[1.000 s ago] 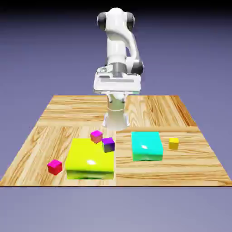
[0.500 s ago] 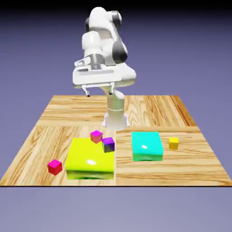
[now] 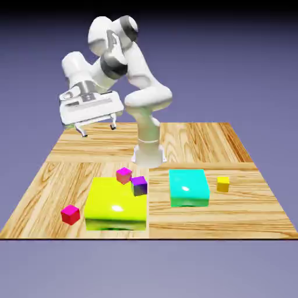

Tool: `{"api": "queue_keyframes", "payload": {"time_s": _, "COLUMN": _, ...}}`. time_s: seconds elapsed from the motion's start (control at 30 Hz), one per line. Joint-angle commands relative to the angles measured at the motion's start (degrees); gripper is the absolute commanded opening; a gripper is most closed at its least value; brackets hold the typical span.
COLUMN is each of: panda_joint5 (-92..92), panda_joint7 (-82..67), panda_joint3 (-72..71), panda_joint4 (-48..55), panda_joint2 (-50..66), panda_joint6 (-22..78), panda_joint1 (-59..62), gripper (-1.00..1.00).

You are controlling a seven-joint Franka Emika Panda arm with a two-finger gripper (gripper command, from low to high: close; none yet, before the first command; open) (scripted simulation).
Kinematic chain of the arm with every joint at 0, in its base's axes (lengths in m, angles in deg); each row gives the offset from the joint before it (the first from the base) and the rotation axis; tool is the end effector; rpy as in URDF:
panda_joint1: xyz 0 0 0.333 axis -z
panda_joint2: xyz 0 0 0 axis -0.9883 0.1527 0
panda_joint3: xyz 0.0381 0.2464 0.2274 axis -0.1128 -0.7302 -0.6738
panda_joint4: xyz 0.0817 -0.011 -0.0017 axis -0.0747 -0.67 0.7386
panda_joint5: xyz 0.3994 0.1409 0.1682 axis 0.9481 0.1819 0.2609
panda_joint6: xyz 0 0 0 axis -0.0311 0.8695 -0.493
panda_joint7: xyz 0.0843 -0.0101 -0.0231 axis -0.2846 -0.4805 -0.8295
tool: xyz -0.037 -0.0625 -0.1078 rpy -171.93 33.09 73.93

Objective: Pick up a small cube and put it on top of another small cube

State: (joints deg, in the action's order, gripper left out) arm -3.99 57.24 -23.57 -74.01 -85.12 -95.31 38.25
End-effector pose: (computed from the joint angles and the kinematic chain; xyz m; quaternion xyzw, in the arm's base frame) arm 0.4989 -0.2136 0.4247 -0.8935 0.1580 -0.3053 0.2888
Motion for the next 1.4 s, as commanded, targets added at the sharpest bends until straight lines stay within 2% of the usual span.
{"api": "queue_keyframes", "payload": {"time_s": 0.0, "panda_joint5": 0.5, "panda_joint7": -1.9, "panda_joint3": 2.1, "panda_joint4": 0.7, "panda_joint2": -0.2, "panda_joint6": 0.8, "panda_joint1": -1.4, "gripper": 0.0}}
{"api": "queue_keyframes", "payload": {"time_s": 1.3, "panda_joint5": 19.5, "panda_joint7": -76.0, "panda_joint3": 83.0, "panda_joint4": 27.6, "panda_joint2": -6.2, "panda_joint6": 30.3, "panda_joint1": -54.1, "gripper": 0.0}}
{"api": "queue_keyframes", "payload": {"time_s": 1.37, "panda_joint5": 18.0, "panda_joint7": -75.4, "panda_joint3": 81.4, "panda_joint4": 27.3, "panda_joint2": -8.2, "panda_joint6": 28.0, "panda_joint1": -53.5, "gripper": 0.0}}
